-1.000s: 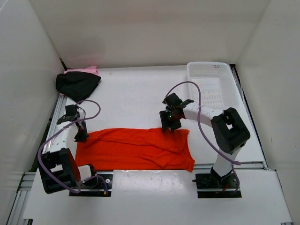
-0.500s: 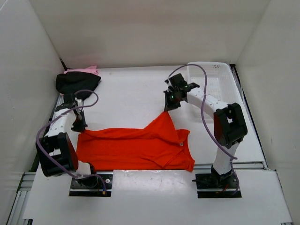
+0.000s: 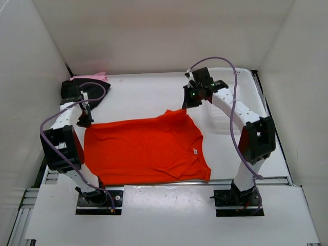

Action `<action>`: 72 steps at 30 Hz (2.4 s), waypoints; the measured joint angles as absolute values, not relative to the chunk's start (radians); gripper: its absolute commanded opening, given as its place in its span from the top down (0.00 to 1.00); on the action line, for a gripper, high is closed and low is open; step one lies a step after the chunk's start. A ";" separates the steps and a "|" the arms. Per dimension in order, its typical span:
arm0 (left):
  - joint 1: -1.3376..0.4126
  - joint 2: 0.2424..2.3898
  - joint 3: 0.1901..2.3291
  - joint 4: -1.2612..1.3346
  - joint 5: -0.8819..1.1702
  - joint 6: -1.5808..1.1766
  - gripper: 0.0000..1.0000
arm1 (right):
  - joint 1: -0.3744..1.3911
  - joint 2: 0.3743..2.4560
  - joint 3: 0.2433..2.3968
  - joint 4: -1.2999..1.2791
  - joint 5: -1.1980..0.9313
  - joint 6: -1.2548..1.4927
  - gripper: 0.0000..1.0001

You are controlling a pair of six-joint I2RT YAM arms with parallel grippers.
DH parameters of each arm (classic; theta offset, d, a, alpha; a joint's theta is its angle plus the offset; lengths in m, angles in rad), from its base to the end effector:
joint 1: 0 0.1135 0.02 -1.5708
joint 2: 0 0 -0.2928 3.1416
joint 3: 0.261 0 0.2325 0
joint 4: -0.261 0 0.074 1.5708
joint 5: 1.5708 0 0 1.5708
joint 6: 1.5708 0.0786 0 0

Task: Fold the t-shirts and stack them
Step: Fold the other side of the tshirt into a rectangle

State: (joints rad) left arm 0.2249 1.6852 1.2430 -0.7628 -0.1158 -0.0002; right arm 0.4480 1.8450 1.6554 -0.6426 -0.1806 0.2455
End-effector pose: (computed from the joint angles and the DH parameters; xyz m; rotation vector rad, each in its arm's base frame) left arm 0.3260 0.0839 0.2205 -0.3422 2.7621 0.2180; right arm 0.3842 0.2003 0.3001 -0.3336 2.4325 0.5317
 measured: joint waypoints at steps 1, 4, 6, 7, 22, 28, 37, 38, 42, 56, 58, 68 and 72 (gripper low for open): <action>0.225 1.673 1.220 -0.757 -0.117 0.000 0.90 | 0.464 1.814 1.610 -0.647 -0.183 0.241 1.00; 0.224 1.620 1.130 -0.763 -0.127 0.000 0.90 | 0.519 1.711 1.472 -0.655 -0.183 0.227 1.00; 0.224 1.571 1.068 -0.770 -0.140 0.000 0.90 | 0.558 1.632 1.379 -0.659 -0.179 0.225 1.00; 0.223 1.542 1.039 -0.777 -0.148 0.000 0.90 | 0.578 1.588 1.333 -0.660 -0.170 0.226 1.00; 0.220 1.337 0.778 -0.776 -0.226 0.000 0.89 | 0.773 1.282 0.870 -0.624 -0.111 0.394 1.00; 0.220 1.337 0.773 -0.766 -0.237 0.000 0.83 | 0.803 1.261 0.840 -0.595 -0.103 0.429 1.00; 0.213 1.300 0.710 -0.763 -0.254 0.002 0.40 | 0.807 1.267 0.807 -0.572 -0.103 0.449 1.00; 0.213 1.293 0.707 -0.766 -0.258 0.002 0.39 | 0.807 1.268 0.807 -0.573 -0.103 0.450 1.00; 0.218 1.249 0.699 -0.806 -0.291 0.001 0.40 | 0.807 1.268 0.807 -0.573 -0.103 0.450 1.00; 0.220 1.232 0.910 -0.890 -0.158 -0.001 0.58 | 0.807 1.332 0.810 -0.596 -0.108 0.443 1.00; 0.205 1.346 0.906 -0.832 -0.192 0.001 0.63 | 0.807 1.338 0.816 -0.607 -0.106 0.440 1.00; 0.141 1.416 0.726 -0.741 -0.293 0.001 0.61 | 0.807 1.349 0.837 -0.634 -0.092 0.437 1.00; 0.137 1.319 0.628 -0.723 -0.329 0.001 0.60 | 0.807 1.349 0.837 -0.634 -0.088 0.437 1.00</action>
